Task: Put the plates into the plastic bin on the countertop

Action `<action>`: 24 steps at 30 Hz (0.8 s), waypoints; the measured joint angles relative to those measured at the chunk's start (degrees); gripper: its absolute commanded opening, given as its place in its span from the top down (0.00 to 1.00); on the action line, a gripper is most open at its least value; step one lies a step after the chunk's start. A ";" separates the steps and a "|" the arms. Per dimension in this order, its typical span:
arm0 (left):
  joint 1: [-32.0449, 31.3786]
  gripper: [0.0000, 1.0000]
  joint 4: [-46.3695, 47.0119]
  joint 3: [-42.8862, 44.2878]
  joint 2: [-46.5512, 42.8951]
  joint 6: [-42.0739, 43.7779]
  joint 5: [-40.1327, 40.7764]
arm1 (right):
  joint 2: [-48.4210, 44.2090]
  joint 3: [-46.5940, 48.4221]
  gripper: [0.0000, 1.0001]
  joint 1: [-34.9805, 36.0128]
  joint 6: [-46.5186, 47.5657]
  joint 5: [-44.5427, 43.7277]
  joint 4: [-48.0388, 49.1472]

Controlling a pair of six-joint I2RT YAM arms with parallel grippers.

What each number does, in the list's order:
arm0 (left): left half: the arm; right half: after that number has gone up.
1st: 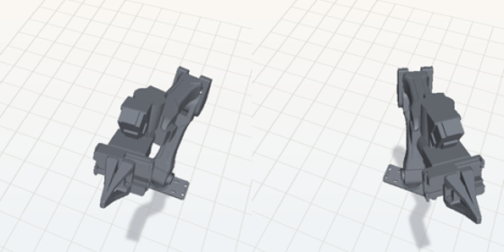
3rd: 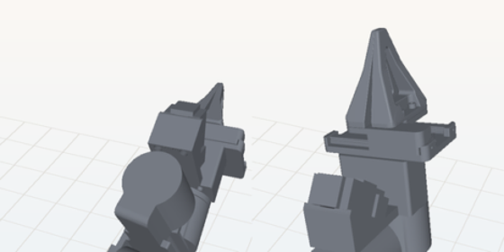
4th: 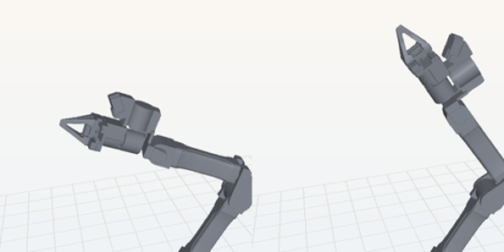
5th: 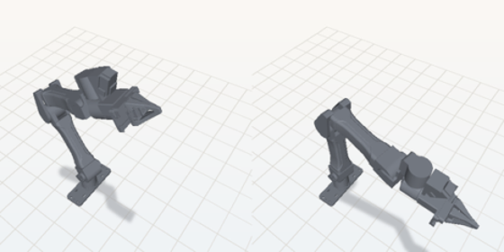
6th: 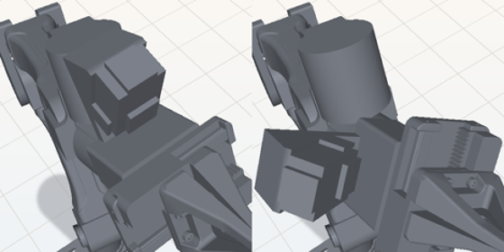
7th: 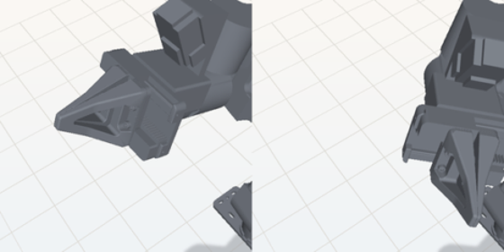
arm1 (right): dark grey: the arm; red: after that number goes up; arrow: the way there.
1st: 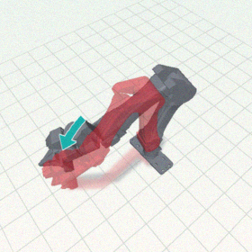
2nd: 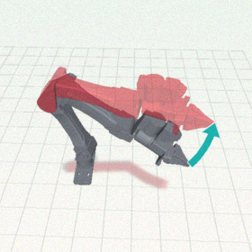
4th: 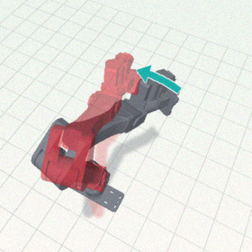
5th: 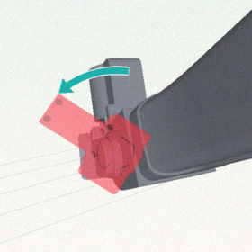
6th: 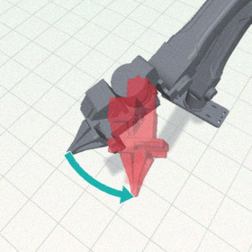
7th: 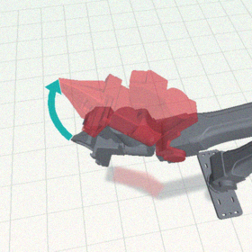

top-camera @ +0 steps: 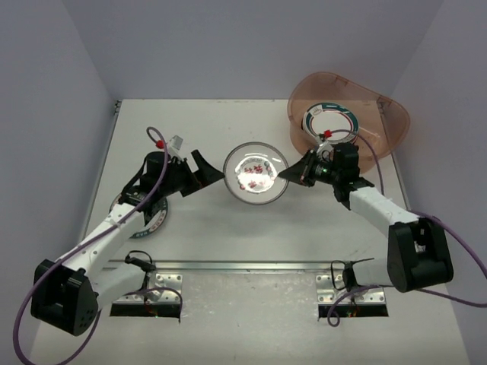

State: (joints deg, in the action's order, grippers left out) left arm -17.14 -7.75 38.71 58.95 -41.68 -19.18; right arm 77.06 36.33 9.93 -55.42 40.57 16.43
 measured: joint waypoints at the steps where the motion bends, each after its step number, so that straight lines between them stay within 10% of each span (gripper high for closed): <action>1: 0.01 0.00 -2.83 1.35 -1.48 0.67 3.59 | -0.87 1.31 1.00 -1.76 -0.75 -2.99 -2.26; 12: 0.32 0.00 -19.67 7.38 -15.13 10.28 22.90 | 2.98 27.71 1.00 -11.93 -16.01 -53.17 -26.44; 19: 0.32 0.00 -24.25 6.52 -13.58 12.48 21.61 | 24.13 46.68 1.00 -11.79 -24.42 -62.88 -37.69; 24: 0.32 0.00 -25.62 6.50 -15.22 13.84 20.46 | 30.45 48.29 0.73 -11.67 -24.67 -64.71 -42.54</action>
State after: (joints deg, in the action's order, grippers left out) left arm -16.82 -33.37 45.21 43.72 -27.84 1.28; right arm 107.51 84.62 -1.74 -80.09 -24.15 -26.11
